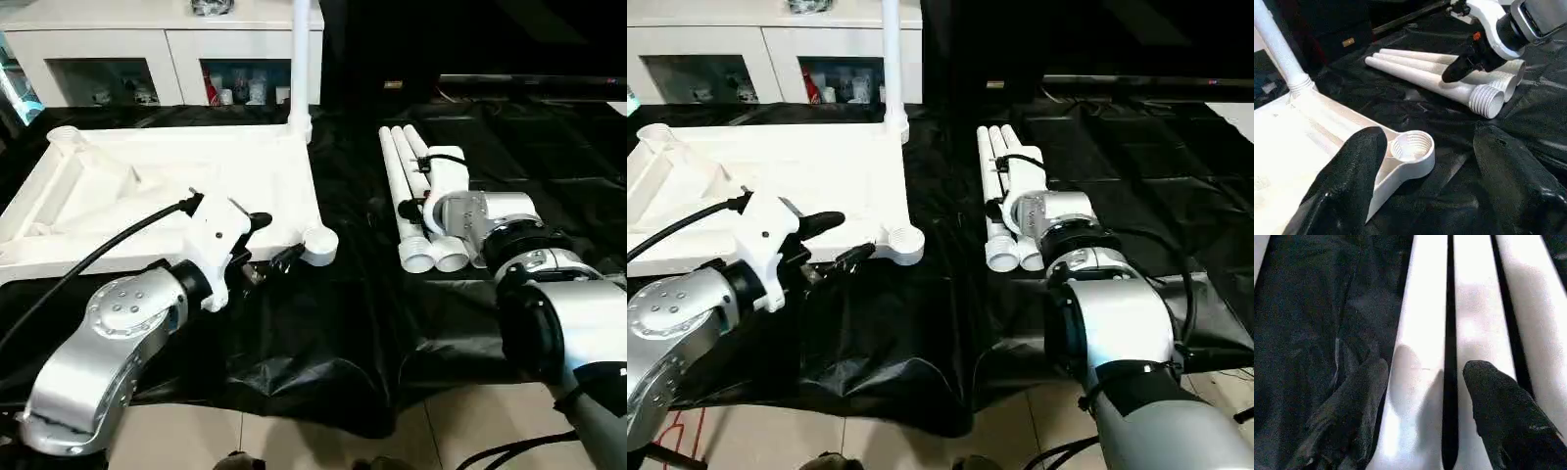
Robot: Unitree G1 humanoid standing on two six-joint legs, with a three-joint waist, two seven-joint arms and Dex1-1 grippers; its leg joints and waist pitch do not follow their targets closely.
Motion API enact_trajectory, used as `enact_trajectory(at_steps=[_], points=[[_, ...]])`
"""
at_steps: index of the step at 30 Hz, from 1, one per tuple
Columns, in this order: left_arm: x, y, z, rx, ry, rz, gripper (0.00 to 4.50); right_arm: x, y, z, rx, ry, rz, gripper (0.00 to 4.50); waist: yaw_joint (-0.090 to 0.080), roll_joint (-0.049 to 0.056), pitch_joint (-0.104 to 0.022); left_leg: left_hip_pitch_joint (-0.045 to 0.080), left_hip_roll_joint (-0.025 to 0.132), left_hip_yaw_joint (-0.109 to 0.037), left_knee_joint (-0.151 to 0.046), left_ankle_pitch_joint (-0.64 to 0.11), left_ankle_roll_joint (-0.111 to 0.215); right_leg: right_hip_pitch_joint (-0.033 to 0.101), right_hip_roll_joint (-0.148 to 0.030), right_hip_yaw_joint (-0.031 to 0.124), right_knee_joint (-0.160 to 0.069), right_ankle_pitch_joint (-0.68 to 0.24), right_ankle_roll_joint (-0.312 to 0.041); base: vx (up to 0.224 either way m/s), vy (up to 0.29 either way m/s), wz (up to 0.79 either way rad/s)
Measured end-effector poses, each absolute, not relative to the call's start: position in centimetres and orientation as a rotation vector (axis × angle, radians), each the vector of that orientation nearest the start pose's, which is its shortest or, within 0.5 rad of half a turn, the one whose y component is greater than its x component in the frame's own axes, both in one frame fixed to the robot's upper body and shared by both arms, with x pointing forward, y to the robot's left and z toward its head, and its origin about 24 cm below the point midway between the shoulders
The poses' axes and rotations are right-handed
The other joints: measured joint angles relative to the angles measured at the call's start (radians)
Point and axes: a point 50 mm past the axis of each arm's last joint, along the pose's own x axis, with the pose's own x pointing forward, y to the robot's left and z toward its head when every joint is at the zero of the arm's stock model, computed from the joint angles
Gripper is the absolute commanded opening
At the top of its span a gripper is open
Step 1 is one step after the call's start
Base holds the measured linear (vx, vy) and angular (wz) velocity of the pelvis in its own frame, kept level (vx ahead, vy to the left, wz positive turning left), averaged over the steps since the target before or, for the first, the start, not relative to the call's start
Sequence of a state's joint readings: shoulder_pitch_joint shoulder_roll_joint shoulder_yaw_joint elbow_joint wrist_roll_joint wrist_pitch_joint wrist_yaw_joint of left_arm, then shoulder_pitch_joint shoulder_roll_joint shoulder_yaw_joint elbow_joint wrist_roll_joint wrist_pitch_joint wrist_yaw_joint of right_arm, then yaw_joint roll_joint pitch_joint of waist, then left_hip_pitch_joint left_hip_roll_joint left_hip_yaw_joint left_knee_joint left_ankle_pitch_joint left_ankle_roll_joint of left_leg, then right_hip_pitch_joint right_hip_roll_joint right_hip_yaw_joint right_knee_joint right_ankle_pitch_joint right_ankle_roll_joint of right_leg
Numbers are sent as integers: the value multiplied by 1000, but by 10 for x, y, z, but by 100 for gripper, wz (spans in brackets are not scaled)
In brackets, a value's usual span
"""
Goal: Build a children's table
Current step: Pick table leg
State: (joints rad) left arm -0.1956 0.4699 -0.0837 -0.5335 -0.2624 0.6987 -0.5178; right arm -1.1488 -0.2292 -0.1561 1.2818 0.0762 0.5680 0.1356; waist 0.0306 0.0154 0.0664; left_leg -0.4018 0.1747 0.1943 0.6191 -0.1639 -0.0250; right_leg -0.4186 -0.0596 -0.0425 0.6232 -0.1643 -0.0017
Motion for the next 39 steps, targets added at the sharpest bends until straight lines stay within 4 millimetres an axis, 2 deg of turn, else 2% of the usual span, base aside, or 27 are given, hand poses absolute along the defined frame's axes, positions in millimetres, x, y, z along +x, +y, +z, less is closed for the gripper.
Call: enact_trajectory(at_steps=[8, 17, 18, 20, 27, 39], points=[[247, 146, 143, 278, 117, -734, 333, 395, -160, 87, 27, 749, 109, 285, 1, 2, 3, 0, 0, 0, 0, 0, 0, 0, 0, 0, 0, 0, -1, 0, 0, 0], [235, 143, 144, 282, 137, -810, 333, 389, -161, 78, 33, 824, 115, 285, 1, 1, 18, 0, 0, 0, 0, 0, 0, -1, 0, 0, 0, 0, 0, 0, 0, 0], [234, 143, 144, 281, 143, -816, 344, 388, -162, 78, 38, 832, 117, 259, 1, 1, 19, 0, 0, 0, 0, 0, 0, -1, 0, 0, 0, 0, 0, 0, 0, 0], [234, 144, 144, 284, 149, -824, 344, 388, -164, 78, 44, 838, 112, 259, 1, 0, 20, 0, 0, 0, 0, 0, 0, 0, 0, 0, 0, 0, 0, 0, 0, 0], [233, 145, 144, 294, 161, -854, 344, 388, -167, 79, 55, 846, 119, 202, 1, -1, 21, 0, 0, 0, 0, 0, 0, 0, 0, 1, 0, 0, 0, 0, 0, 0], [235, 147, 142, 299, 188, -820, 344, 387, -174, 80, 83, 846, 97, 194, 1, -4, 22, 0, 0, 0, 0, 0, 0, 0, 0, 1, 0, 0, 0, 0, 0, 0]])
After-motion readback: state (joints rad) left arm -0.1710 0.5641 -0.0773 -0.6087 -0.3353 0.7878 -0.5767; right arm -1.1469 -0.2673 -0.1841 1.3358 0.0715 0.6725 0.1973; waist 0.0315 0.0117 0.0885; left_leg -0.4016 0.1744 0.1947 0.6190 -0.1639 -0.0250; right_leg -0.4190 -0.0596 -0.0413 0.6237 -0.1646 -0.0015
